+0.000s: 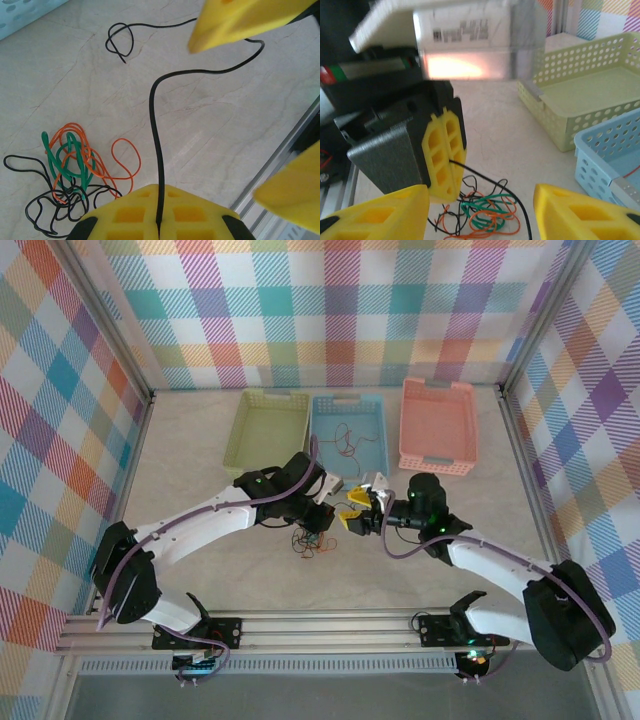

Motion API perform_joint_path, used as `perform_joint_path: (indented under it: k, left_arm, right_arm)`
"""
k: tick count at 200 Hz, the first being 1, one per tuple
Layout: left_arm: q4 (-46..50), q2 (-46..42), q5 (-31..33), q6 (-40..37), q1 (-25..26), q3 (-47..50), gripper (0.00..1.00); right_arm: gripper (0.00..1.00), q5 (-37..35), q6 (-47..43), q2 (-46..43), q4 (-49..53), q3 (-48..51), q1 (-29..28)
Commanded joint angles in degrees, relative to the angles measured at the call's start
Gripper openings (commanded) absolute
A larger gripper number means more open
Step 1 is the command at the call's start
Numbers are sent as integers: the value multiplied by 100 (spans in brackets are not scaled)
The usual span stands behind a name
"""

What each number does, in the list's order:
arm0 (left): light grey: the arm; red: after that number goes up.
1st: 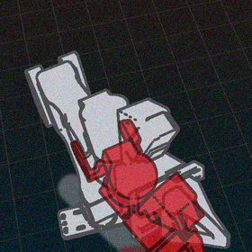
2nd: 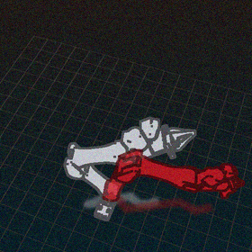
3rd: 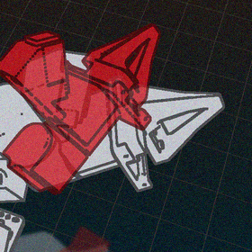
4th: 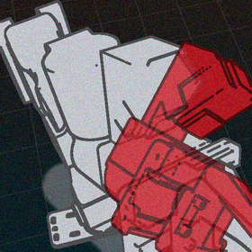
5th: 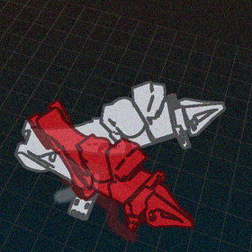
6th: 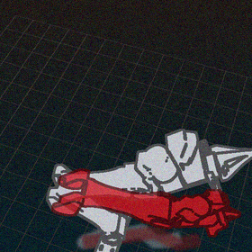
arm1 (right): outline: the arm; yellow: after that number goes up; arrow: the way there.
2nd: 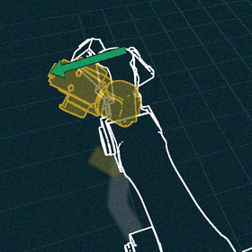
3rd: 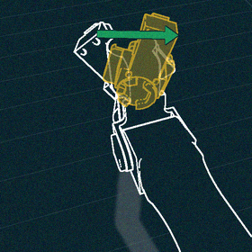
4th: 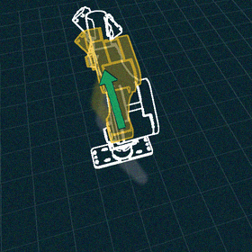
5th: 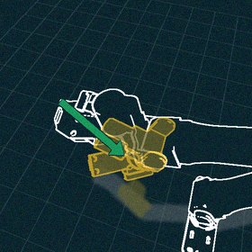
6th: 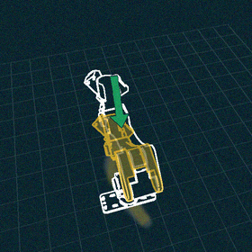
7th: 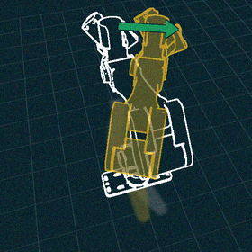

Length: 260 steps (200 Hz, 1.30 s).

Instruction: Untangle the cables

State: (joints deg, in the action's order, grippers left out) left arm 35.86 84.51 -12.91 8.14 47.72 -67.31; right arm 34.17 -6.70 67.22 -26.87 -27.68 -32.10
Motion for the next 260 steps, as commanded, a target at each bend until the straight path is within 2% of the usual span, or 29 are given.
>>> perform_joint_path:
  k: [1,29,56,71,99,114,157,175,190,199,228,260]
  left_arm:
    - [-29,-195,-104,7,-3,42,0]
    - [-26,-248,-116,11,-6,84,0]
    - [-64,-334,-177,21,-7,120,0]
    - [-87,-342,-245,25,-5,142,0]
    - [-105,-339,-274,27,-2,165,0]
    - [-131,-334,-274,43,0,182,0]
    - [-259,-353,-360,107,-9,304,0]
    - [-382,-380,-454,141,-5,370,12]
    - [-555,-434,-608,196,-8,459,32]
    - [-641,-452,-671,222,-9,490,39]
    - [-786,-385,-669,180,-3,451,53]
    - [-1057,-224,-618,88,0,368,60]
  right_arm:
    - [57,-176,-684,239,354,-252,-155]
    - [54,-527,-828,456,359,-309,-261]
    - [47,-947,-861,530,278,-300,-299]
    - [38,-1205,-801,512,154,-241,-308]
    - [11,-1492,-671,388,-112,-115,-302]
    - [0,-1602,-607,283,-272,-21,-306]
    - [0,-1707,-373,-59,-882,295,-306]
    - [0,-1799,-285,-164,-1187,416,-306]
    - [0,-1785,-232,-209,-1266,456,-304]
    - [0,-1729,-206,-218,-1290,465,-306]
    - [0,-1512,-97,-268,-1423,507,-301]
    - [0,-1495,-22,-375,-1435,540,-306]
